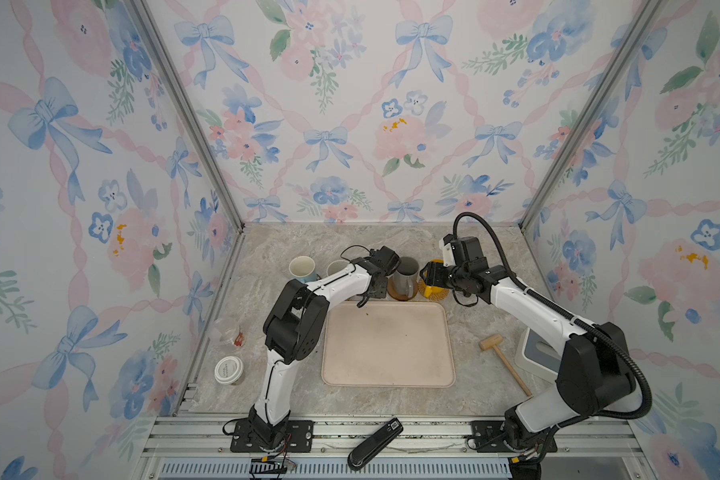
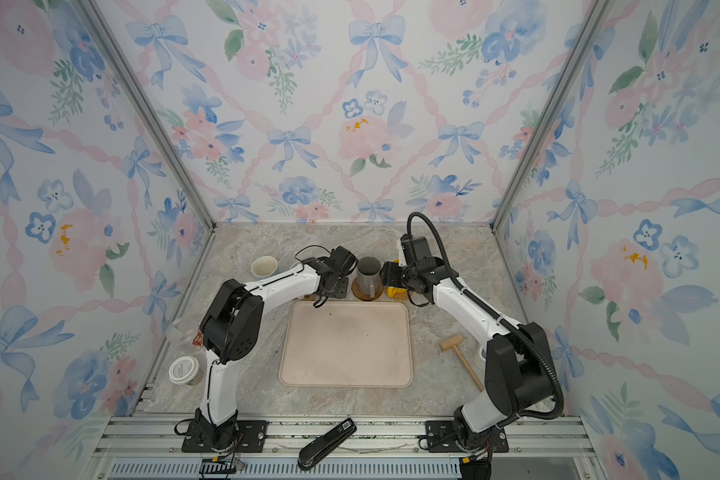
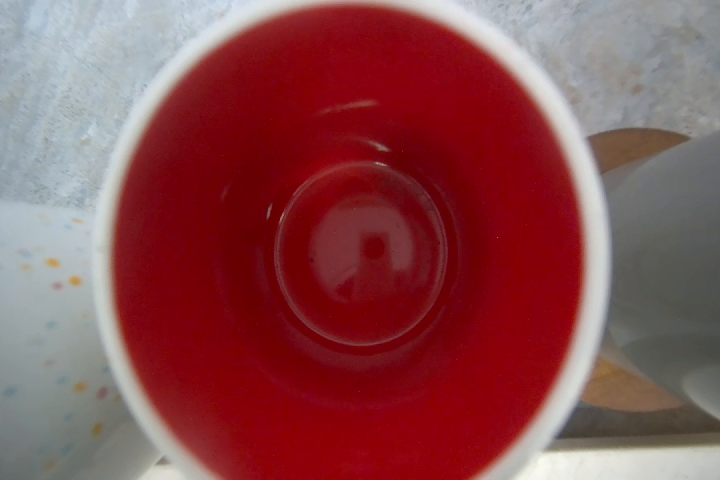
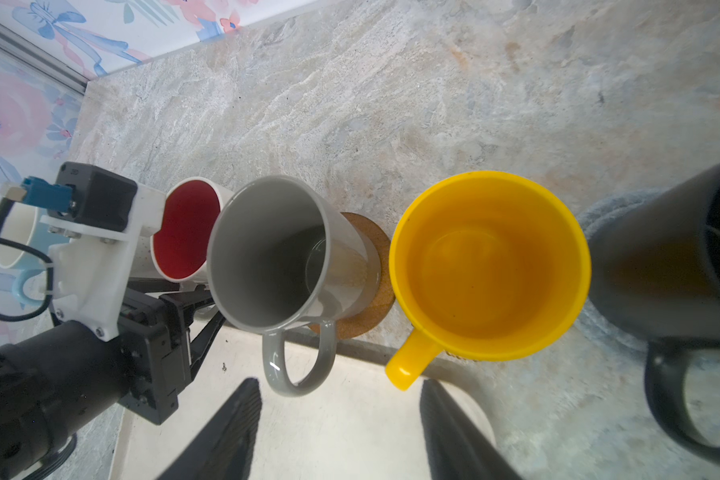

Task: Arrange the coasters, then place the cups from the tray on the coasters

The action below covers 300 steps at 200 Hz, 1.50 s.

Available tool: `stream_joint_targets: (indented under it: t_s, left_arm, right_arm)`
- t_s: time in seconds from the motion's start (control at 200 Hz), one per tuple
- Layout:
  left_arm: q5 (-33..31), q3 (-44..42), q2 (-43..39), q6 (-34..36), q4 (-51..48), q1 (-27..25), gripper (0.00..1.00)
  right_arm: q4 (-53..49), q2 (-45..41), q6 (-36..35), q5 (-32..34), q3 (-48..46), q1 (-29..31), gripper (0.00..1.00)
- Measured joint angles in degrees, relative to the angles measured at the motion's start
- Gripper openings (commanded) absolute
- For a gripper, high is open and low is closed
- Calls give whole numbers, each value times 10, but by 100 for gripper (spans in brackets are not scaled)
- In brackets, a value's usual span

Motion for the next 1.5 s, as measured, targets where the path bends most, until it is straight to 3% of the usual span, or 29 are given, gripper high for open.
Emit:
stream_joint_targets:
  t_s: [0.245,0.705,0.995,1.195,1.355,1.5]
  left_arm:
    - [1,-7,-10,1,0,0,50]
    - [-17,-9,-97,11,0,-25,53]
    - [-82,-36,-191,33,8,-47,53]
    - [-137,-144,-290,58,63,-48,56]
    - [-156,-294,-394,94,165,-45,73]
    - [-155,-441,-512,132,288,-28,79]
  right_arm:
    - [0,0,0,-1,0,0,64]
    - [0,0,0,-1,0,0,68]
    - [4,-6,0,14,-6,5,68]
    - [3,-49,-1,42,-22,13,69]
    - [2,-86,-10,76,-28,18,72]
    - [3,-138,-25,114,-63,20,77]
